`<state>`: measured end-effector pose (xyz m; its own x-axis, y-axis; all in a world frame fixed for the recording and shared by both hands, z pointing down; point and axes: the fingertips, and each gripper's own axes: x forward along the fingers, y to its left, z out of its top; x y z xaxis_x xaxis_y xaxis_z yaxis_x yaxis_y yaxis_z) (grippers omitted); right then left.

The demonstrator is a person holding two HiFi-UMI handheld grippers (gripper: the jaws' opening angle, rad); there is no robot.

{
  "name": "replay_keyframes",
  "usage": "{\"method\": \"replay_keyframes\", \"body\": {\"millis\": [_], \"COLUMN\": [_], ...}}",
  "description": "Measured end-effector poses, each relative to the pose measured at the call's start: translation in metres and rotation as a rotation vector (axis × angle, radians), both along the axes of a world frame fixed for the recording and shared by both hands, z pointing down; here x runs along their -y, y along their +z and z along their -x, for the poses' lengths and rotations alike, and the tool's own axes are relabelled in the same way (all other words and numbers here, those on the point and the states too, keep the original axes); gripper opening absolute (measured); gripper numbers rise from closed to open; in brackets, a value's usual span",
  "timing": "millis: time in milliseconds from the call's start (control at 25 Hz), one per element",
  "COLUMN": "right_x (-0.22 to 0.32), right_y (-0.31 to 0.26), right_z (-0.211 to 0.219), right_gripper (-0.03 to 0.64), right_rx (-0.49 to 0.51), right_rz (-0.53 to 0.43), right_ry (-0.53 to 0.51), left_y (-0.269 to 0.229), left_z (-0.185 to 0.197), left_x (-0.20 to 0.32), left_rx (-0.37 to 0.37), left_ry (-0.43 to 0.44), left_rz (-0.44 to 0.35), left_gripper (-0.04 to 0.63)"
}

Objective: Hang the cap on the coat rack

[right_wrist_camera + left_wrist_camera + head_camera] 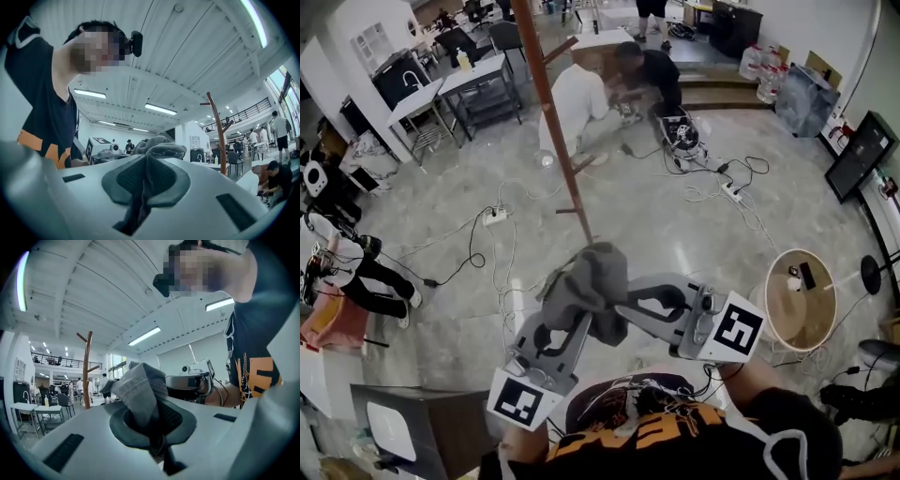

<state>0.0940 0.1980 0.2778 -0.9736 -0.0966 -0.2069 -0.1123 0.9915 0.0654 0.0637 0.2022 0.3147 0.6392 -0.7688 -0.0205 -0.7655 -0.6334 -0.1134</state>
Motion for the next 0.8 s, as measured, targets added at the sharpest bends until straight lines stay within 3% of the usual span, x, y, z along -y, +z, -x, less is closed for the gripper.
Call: {"method": "replay_keyframes", "body": {"millis": [400, 800], "right_x": [0.071, 0.147], "right_y": [0.008, -0.009], "right_z": [0.016, 0.074], "right_gripper": [0.035, 0.035], "right_rx": [0.002, -0.033], "right_rz": [0.017, -0.016], "right_ry": [-0.022, 0.075], "left_y": [0.007, -0.007], "left_z": [0.016, 0.074], "left_x": [0.067, 0.148], "left_rx": [-0.016, -0.048], "left_ry": [-0.028, 0.071], "left_rz": [0.021, -0.021], "left_gripper": [0.034, 0.034]}}
